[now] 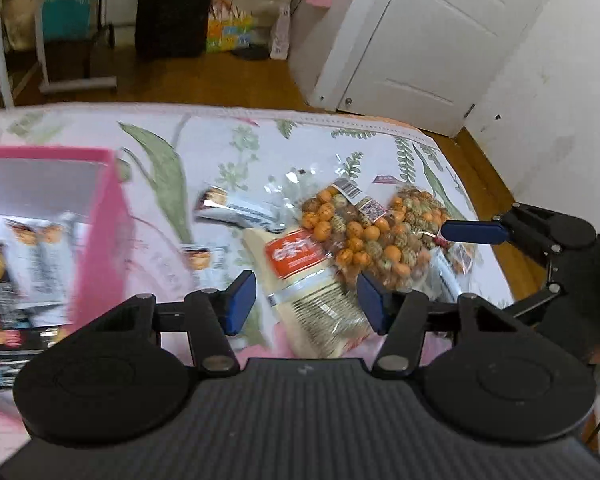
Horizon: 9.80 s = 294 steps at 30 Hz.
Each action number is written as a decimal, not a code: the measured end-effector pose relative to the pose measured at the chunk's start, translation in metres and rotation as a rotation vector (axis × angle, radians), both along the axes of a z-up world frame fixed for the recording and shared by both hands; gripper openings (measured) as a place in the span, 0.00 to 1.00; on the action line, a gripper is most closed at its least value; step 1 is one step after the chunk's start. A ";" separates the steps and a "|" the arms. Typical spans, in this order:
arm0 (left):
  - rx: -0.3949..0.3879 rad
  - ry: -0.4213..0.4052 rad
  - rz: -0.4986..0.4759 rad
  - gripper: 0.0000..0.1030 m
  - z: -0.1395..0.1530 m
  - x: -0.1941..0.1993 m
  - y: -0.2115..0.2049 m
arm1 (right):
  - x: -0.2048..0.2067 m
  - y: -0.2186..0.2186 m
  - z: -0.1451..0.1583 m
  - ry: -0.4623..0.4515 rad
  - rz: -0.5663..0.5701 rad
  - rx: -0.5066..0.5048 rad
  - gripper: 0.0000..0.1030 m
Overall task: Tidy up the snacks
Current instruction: 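Grasp the clear bag of coated peanuts with both grippers together, then carry the peanut bag with both grippers over and down into the pink box, then open both grippers and lift them away from the peanut bag, then grasp the cream noodle bag with the red label using both grippers, then carry the noodle bag with both grippers over and into the pink box, then open both grippers to drop the noodle bag and lift them out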
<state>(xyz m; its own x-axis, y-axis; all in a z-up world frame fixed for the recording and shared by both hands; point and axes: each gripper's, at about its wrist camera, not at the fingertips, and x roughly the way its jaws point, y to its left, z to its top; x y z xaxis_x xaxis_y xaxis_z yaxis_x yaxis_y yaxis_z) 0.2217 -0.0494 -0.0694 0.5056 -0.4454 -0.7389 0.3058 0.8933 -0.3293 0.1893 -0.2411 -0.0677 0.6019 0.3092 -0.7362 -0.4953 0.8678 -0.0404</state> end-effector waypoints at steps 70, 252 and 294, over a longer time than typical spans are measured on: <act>-0.020 0.272 -0.088 0.55 0.042 -0.111 0.049 | -0.134 0.102 0.019 0.112 -0.069 0.092 0.89; 0.036 0.071 0.042 0.55 0.085 -0.079 0.197 | -0.049 0.151 0.071 0.283 -0.005 0.300 0.41; 0.184 0.011 0.168 0.59 0.067 -0.033 0.245 | -0.012 0.185 0.066 0.223 -0.016 0.266 0.44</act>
